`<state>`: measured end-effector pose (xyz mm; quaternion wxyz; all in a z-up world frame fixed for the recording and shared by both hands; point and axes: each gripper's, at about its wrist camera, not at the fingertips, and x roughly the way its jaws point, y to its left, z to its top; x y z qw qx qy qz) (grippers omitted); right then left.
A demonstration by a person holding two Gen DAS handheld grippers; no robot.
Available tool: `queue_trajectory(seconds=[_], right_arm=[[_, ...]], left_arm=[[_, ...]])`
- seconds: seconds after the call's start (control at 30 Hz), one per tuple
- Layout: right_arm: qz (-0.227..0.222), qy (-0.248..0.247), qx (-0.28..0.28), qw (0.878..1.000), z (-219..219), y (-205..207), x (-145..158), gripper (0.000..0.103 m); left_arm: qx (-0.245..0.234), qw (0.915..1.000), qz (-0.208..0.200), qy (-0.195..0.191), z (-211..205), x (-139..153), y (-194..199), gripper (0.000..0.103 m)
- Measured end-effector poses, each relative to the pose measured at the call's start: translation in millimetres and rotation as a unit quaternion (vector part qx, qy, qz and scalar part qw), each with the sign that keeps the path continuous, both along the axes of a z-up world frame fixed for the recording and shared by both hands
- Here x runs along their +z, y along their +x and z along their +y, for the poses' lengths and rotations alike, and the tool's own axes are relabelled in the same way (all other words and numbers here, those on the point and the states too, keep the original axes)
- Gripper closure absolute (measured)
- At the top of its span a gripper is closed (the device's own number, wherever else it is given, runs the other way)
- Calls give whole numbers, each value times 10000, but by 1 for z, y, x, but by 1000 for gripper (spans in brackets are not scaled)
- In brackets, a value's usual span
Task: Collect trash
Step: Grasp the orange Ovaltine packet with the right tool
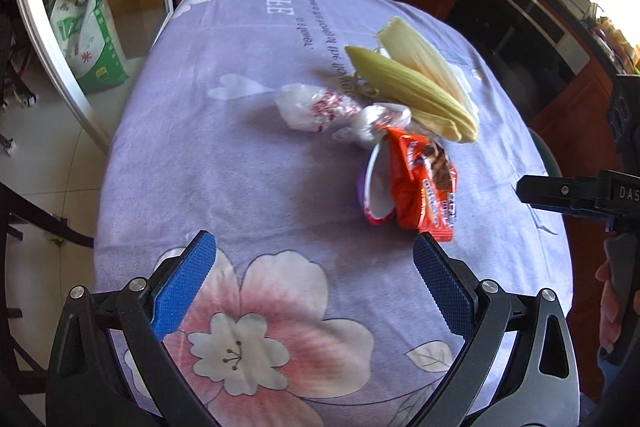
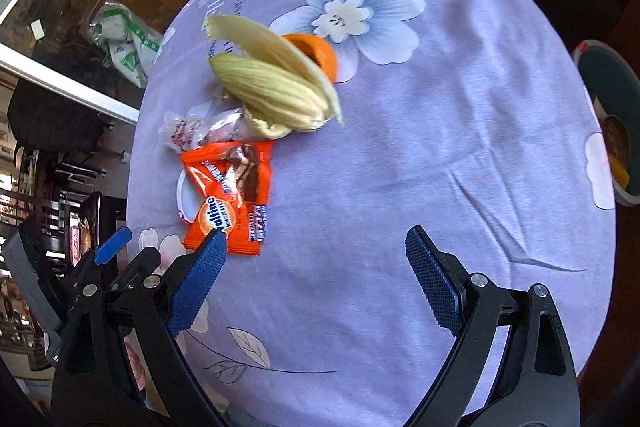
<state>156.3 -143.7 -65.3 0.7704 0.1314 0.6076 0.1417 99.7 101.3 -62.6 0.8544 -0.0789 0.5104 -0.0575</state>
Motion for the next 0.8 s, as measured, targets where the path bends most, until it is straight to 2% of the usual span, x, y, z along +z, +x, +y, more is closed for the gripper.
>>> queue_trajectory(seconds=[0.33,0.57,0.7,0.77,0.8], right_arm=[[122,-85,441,9989,64,17,-20,16],[-41,-389,560,9977,74,28,-29,16],[-95,-394,655,9970,77,29,-33,16],[-118,-334,718,9968,77,29,-35,19],[-84,-290,735,9968,76,29,-37,27]], left_arm=[[39,9997,137,-213,23,-17,1,4],[0,9996,167,-228,25,-23,5,4],[31,9995,187,-235,26,-25,7,4],[47,9995,210,-242,26,-25,8,4],[46,9995,216,-240,26,-25,9,4]])
